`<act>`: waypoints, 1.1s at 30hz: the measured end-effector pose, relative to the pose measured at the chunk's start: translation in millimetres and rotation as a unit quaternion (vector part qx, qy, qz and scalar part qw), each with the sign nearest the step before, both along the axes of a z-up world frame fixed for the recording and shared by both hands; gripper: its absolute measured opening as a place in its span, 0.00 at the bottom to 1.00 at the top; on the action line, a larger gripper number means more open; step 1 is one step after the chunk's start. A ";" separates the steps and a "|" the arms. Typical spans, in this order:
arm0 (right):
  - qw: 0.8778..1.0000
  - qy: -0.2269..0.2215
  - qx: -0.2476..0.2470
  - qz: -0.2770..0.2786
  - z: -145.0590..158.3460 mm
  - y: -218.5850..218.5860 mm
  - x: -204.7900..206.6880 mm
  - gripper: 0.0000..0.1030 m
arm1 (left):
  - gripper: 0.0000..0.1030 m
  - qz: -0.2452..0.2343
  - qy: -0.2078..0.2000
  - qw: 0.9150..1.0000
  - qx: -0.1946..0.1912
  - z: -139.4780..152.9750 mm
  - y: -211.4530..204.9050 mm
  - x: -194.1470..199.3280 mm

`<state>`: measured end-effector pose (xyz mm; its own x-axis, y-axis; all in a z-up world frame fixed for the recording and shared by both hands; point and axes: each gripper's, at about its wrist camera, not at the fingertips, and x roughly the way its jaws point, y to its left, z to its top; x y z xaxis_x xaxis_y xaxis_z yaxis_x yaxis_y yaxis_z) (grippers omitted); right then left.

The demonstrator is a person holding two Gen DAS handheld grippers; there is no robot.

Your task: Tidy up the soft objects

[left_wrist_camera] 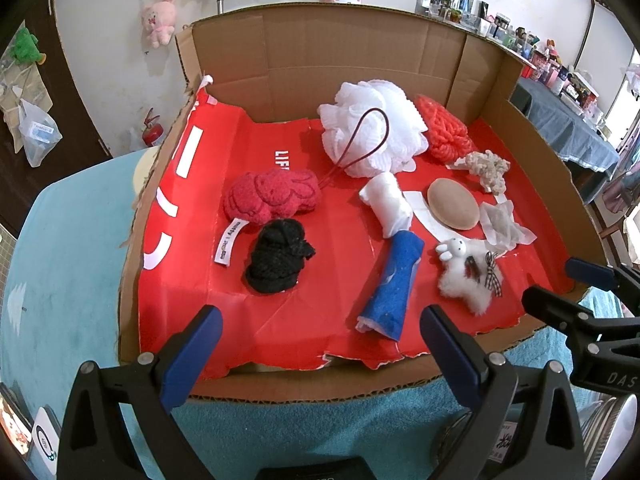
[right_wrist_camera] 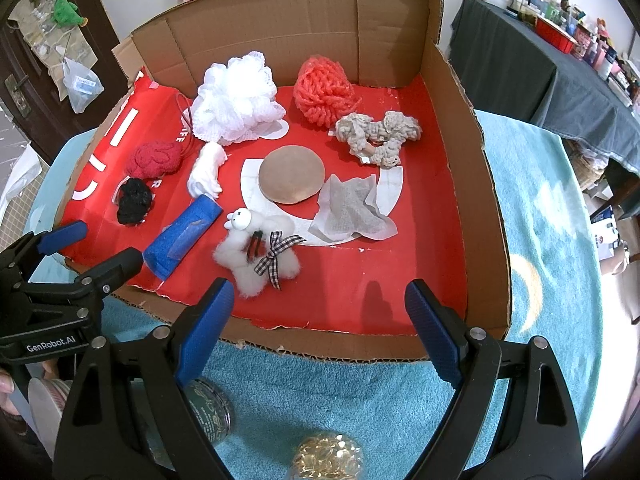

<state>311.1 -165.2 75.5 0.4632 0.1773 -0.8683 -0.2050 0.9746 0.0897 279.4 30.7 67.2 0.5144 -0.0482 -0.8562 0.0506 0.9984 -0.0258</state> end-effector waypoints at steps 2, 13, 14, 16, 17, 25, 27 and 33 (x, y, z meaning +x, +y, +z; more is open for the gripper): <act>1.000 -0.002 -0.001 0.000 0.6 0.1 -0.1 0.85 | 0.98 -0.001 -0.001 1.000 0.000 0.0 -0.3 0.2; 0.999 -0.036 -0.009 -0.002 12.6 -1.0 -11.6 0.85 | 0.98 0.010 -0.016 1.000 -0.018 7.5 6.8 -11.3; 0.999 -0.042 -0.005 -0.006 16.5 -2.8 -13.8 0.85 | 0.98 0.017 -0.020 0.999 -0.027 10.7 10.5 -14.4; 0.999 -0.046 0.009 -0.009 27.0 -7.6 -17.2 0.85 | 0.98 0.028 -0.027 0.998 -0.041 17.7 16.5 -21.0; 0.999 -0.050 0.011 -0.010 32.1 -9.4 -19.7 0.85 | 0.98 0.036 -0.035 0.998 -0.048 24.1 21.1 -26.3; 0.991 -0.135 0.017 -0.020 83.2 -26.1 -83.0 0.85 | 1.00 0.048 -0.138 0.988 -0.043 72.5 31.1 -100.7; 0.988 -0.153 0.026 -0.014 88.8 -29.0 -108.2 0.87 | 1.00 0.035 -0.165 0.985 -0.046 78.3 27.8 -129.7; 0.980 -0.199 0.020 -0.003 64.7 -27.6 -181.1 0.96 | 1.00 -0.003 -0.206 0.978 -0.039 63.9 6.7 -191.7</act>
